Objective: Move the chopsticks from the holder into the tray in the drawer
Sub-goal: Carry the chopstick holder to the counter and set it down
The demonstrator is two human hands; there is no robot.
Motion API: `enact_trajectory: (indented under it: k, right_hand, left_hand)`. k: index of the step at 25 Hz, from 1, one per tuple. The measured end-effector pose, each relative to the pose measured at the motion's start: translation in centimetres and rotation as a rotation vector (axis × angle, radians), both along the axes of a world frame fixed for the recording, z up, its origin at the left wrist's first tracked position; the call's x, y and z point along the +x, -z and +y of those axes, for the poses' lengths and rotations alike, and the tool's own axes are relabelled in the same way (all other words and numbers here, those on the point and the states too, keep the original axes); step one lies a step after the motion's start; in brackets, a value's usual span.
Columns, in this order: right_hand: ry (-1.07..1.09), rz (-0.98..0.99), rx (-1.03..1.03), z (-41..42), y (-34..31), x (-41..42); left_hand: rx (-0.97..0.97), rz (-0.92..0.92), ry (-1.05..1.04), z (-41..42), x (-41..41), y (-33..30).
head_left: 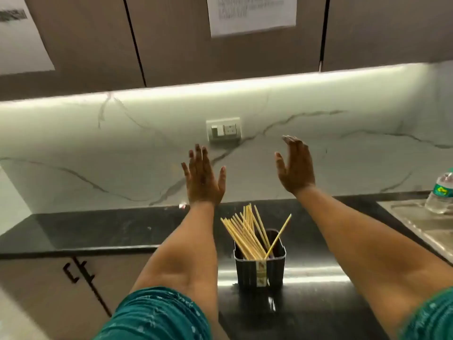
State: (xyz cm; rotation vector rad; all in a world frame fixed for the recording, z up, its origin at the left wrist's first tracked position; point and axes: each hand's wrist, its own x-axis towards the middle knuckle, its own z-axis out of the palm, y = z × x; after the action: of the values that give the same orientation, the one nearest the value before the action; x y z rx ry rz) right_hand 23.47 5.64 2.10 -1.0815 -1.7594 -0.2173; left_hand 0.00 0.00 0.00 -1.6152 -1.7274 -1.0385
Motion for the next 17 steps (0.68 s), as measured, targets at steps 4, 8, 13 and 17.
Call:
enact_trajectory:
  k: [4,8,13,17]
  right_hand:
    - [0.009,0.231,-0.405,-1.7,11.0,2.2]
    - [-0.107,0.496,-0.877,-3.7,18.2,1.5]
    - [-0.398,0.874,-1.287,-4.9,21.5,-0.9]
    - [-0.493,0.876,-1.317,-5.2,21.7,-1.3]
  left_hand:
    - [-0.426,-0.402,-0.214,-2.9,0.5,11.2]
    - [-0.688,-0.946,-0.194,-4.2,3.0,17.2]
    - [-0.706,-1.801,0.285,-3.9,5.6,18.6]
    - [-0.674,-1.844,0.305,-5.8,6.4,19.0]
